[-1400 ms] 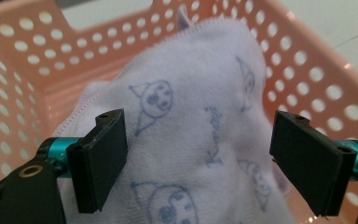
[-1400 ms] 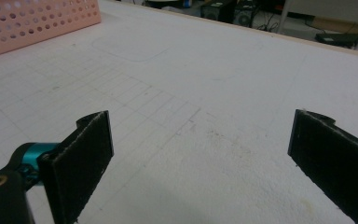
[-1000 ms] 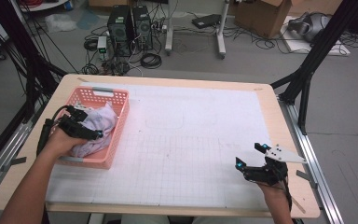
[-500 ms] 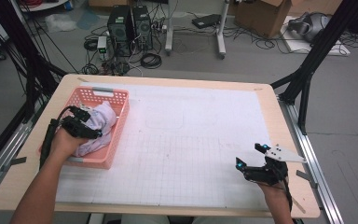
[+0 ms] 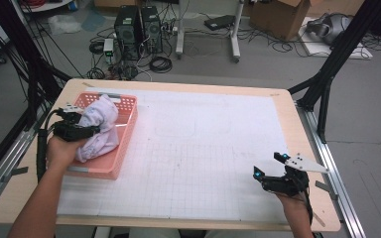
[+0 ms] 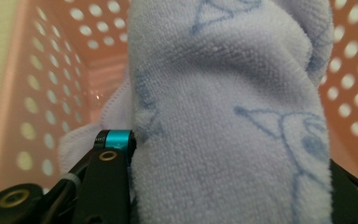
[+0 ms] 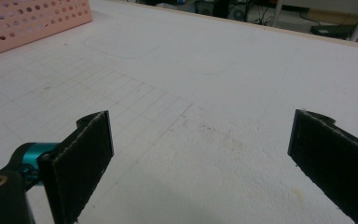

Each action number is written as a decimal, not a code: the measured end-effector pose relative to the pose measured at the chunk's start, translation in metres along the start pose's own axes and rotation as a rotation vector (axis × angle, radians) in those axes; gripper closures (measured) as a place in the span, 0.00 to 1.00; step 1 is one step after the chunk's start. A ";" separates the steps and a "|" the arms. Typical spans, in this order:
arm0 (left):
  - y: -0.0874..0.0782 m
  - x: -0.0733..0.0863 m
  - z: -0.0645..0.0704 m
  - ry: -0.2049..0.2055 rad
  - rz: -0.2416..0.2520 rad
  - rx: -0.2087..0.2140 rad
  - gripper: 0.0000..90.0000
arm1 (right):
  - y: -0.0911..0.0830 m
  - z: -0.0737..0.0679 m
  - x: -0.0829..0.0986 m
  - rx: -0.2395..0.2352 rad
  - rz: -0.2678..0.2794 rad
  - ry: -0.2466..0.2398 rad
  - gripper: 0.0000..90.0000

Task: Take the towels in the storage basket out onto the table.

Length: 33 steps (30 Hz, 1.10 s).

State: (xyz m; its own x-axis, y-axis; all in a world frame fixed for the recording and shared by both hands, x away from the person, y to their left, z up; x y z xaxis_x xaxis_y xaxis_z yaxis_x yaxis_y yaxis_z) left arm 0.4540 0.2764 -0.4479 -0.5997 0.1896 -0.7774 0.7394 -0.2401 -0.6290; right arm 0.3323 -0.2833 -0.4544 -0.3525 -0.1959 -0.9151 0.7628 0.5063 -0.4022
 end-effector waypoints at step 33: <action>-0.077 -0.070 0.004 -0.060 0.516 0.193 0.61 | 0.000 -0.001 0.001 -0.005 -0.004 0.007 0.06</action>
State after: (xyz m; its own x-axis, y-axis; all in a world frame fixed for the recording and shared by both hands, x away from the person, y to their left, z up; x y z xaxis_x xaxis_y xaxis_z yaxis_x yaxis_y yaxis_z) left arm 0.4377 0.2782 -0.3450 -0.1951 -0.0520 -0.9794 0.8759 -0.4585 -0.1502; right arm 0.3315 -0.2823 -0.4550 -0.3595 -0.1923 -0.9131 0.7584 0.5099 -0.4060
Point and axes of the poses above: each handheld gripper's, and its own axes: y roughly forward along the jaws, x roughly out of its underside, z roughly to its right, the point moved 10 cm from there along y, roughly forward along the jaws, and after that the axes turned 1 degree about -y, right-handed, at the moved point
